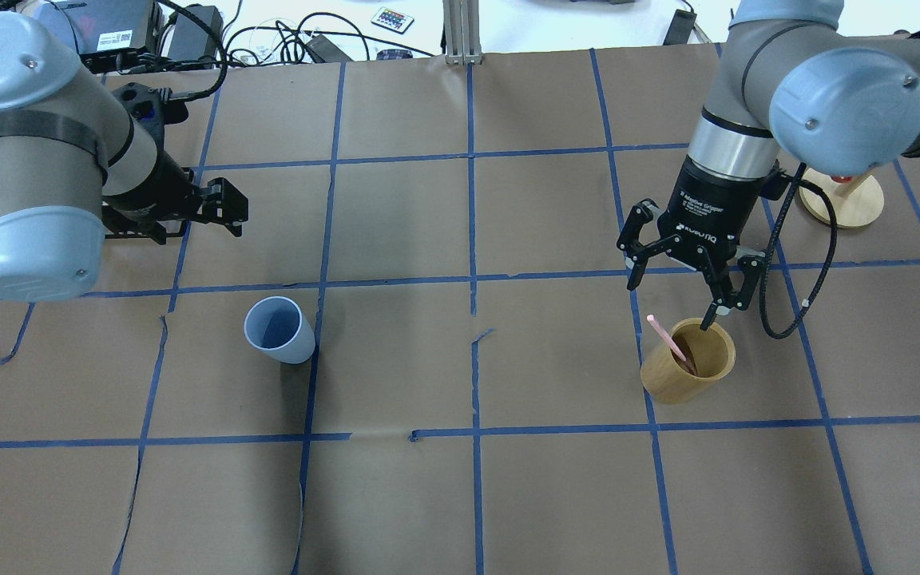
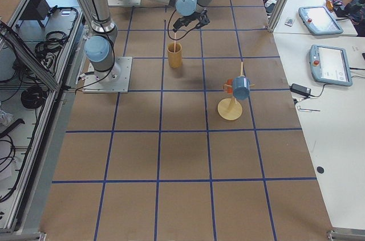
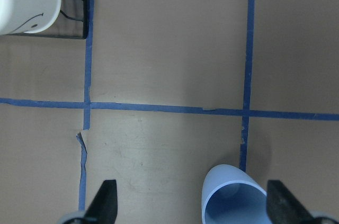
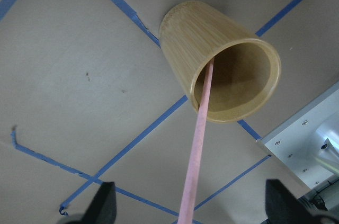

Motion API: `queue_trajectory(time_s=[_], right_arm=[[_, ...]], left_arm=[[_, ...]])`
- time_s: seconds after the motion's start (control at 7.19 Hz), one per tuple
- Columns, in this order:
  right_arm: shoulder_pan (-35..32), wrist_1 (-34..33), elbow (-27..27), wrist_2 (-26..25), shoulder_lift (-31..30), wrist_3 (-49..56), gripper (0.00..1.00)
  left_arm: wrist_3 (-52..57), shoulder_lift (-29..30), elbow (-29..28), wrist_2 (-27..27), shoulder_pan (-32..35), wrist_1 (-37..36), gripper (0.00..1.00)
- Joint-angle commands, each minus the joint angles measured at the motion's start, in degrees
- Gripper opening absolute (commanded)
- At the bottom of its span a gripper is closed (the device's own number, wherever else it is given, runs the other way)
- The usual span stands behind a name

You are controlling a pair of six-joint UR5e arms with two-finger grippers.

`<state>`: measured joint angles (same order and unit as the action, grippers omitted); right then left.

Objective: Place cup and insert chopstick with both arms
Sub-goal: 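Move left gripper toward blue cup while right gripper descends to pink chopstick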

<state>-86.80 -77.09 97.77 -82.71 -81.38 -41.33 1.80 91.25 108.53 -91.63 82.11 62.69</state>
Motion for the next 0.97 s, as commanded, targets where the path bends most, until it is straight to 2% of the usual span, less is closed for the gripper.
queue_trajectory(time_s=[0.0,0.14,0.28,0.42,0.56,0.7,0.83], right_arm=[[1.46,0.36,2.16,0.53,0.17,-0.95,0.75],[1.46,0.36,2.25,3.75,0.17,-2.43,0.63],[1.46,0.36,2.17,4.22,0.17,-3.49,0.62],[1.46,0.36,2.17,4.23,0.17,-3.5,0.51],[1.46,0.36,2.17,4.23,0.17,-3.5,0.38],[1.46,0.45,2.17,4.14,0.26,-3.5,0.32],[1.46,0.45,2.17,4.23,0.26,-3.59,0.32]], left_arm=[[-1.18,0.69,1.32,-0.13,1.47,-0.64,1.0],[-1.18,0.86,2.55,0.04,1.47,-2.21,1.0],[-0.84,0.69,4.22,-0.04,1.39,-3.71,1.0],[-0.92,0.51,6.93,-0.04,1.73,-5.55,1.0],[-0.92,0.42,10.44,-0.04,1.83,-10.61,1.0],[-0.57,0.77,11.78,-0.04,1.83,-14.4,1.0],[0.04,0.51,11.96,0.05,1.74,-14.53,1.0]])
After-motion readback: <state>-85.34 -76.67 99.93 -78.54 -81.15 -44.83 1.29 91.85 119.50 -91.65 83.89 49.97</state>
